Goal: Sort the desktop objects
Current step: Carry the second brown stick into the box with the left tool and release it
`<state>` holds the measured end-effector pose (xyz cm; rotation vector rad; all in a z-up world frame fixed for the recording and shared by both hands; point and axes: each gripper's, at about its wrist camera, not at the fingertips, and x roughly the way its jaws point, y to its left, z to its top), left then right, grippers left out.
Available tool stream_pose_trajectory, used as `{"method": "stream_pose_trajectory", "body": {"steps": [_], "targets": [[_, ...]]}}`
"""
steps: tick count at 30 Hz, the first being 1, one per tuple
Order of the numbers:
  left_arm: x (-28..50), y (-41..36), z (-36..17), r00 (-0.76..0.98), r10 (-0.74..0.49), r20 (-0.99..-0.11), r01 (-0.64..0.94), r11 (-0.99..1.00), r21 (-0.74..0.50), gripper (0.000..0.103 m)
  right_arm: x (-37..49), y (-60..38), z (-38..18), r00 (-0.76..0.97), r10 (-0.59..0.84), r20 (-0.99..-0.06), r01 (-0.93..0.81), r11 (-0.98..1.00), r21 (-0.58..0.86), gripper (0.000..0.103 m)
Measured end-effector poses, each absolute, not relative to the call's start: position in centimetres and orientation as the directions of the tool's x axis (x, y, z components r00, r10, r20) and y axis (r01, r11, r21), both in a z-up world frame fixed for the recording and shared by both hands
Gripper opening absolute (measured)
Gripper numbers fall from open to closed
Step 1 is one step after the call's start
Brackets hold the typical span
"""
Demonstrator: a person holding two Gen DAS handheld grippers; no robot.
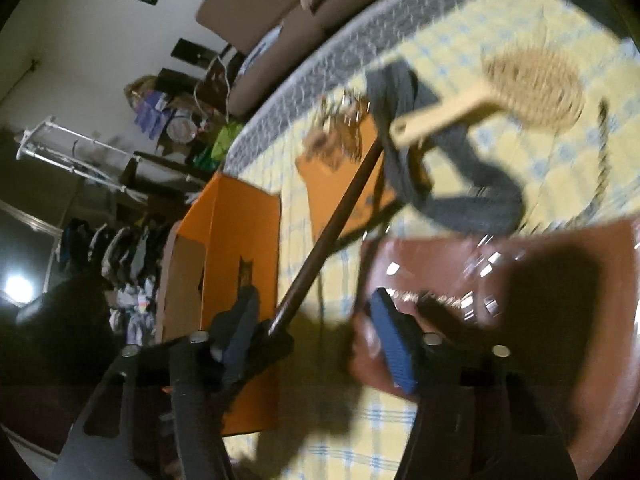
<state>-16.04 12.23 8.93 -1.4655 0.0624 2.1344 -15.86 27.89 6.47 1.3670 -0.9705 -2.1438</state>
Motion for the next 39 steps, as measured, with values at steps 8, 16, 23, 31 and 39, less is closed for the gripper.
{"method": "stream_pose_trajectory", "body": {"steps": [8,16,23,31,39], "targets": [[-13.2,9.9,10.0,-0.281,0.496,-0.821,-0.423,-0.832,-0.358,0.011,-16.2,25.2,6.3,-0.398,-0.692,-0.602,0.038,-0.668,0.743,0.025],[-12.6,6.0,12.9,-0.354,0.560,-0.749,-0.390,-0.816,-0.426,0.011,-15.9,22.5,9.8,-0.446,-0.710,-0.545,0.158,-0.662,0.733,0.022],[-12.6,1.1,14.2,-0.412,0.559,-0.720,-0.338,-0.827,-0.449,0.011,-16.1,17.4,12.8,-0.463,-0.752,-0.469,0.281,-0.627,0.727,0.020],[-13.7,-3.0,12.0,-0.427,0.512,-0.746,-0.253,-0.859,-0.445,0.011,-17.5,11.6,11.0,-0.402,-0.755,-0.518,0.296,-0.642,0.707,0.019],[-14.2,-3.6,9.6,-0.389,0.481,-0.785,-0.229,-0.876,-0.424,0.011,-17.9,9.7,9.1,-0.386,-0.700,-0.601,0.298,-0.711,0.637,0.019]]}}
